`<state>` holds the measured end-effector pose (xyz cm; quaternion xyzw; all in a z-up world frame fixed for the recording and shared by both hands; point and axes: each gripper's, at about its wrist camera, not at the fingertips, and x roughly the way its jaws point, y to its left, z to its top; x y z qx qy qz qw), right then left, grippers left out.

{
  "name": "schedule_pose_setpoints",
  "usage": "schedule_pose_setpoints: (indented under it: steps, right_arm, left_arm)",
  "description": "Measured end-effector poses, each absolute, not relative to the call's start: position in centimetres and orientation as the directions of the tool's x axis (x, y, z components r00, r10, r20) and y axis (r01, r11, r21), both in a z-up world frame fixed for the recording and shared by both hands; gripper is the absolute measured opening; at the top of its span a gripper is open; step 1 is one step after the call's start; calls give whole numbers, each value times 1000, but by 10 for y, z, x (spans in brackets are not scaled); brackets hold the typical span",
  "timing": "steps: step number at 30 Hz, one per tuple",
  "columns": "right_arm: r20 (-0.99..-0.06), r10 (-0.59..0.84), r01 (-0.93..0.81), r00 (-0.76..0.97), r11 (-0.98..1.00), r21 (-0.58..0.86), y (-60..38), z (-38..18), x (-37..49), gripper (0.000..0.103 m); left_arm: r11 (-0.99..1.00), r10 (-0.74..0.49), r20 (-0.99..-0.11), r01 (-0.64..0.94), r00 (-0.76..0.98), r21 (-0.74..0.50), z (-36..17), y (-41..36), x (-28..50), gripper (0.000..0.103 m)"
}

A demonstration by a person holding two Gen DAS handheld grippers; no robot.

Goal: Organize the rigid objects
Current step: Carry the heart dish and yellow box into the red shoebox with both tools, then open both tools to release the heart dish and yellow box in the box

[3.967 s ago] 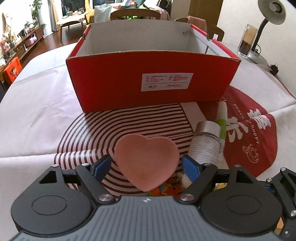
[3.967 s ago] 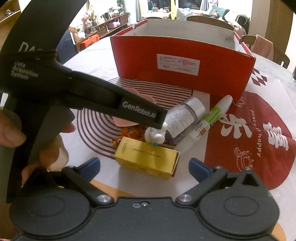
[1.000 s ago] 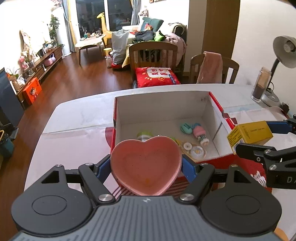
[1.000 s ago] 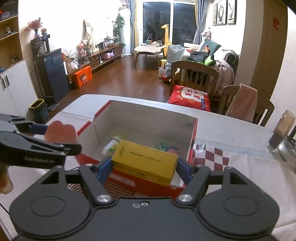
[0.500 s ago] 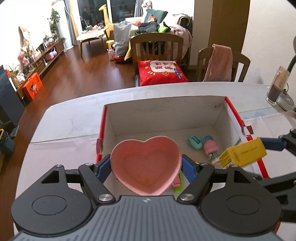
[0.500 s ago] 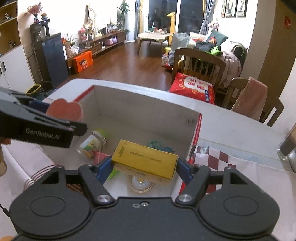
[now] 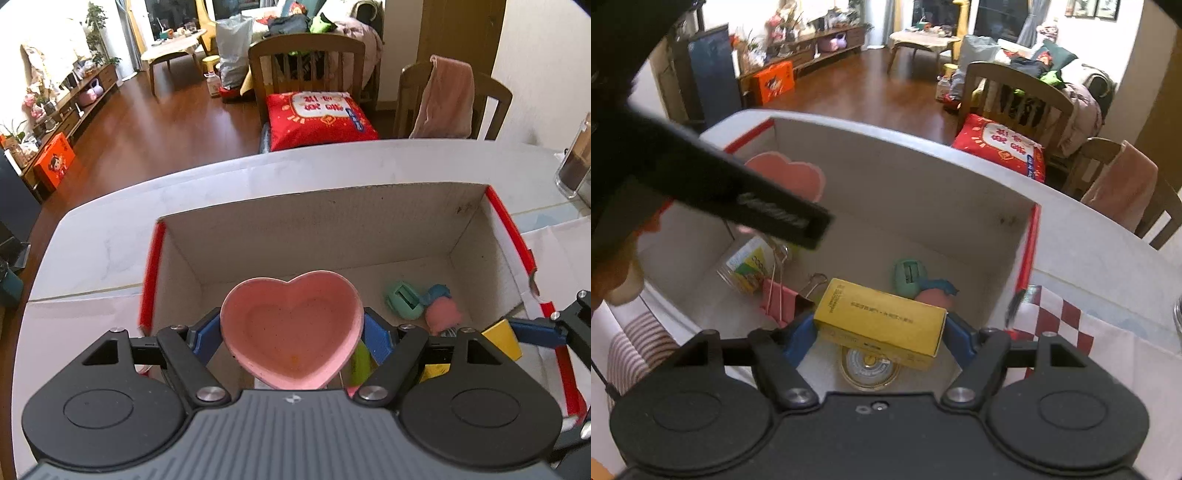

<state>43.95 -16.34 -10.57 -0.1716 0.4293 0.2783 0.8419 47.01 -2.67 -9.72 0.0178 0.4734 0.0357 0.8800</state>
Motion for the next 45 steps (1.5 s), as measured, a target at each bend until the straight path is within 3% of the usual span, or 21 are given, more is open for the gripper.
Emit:
schedule_pose_setpoints:
  steps: [23,45]
  right_arm:
    - [-841,260,-655,475,743,-140,-145,-118,441,74]
    - [-790,336,-621,513,780,-72,-163,-88,424,89]
  left_arm:
    - [997,67,-897,-4,436,72,-136,-41,498,78]
    - [998,40,-856,-70,516,5,-99,-32,469,80]
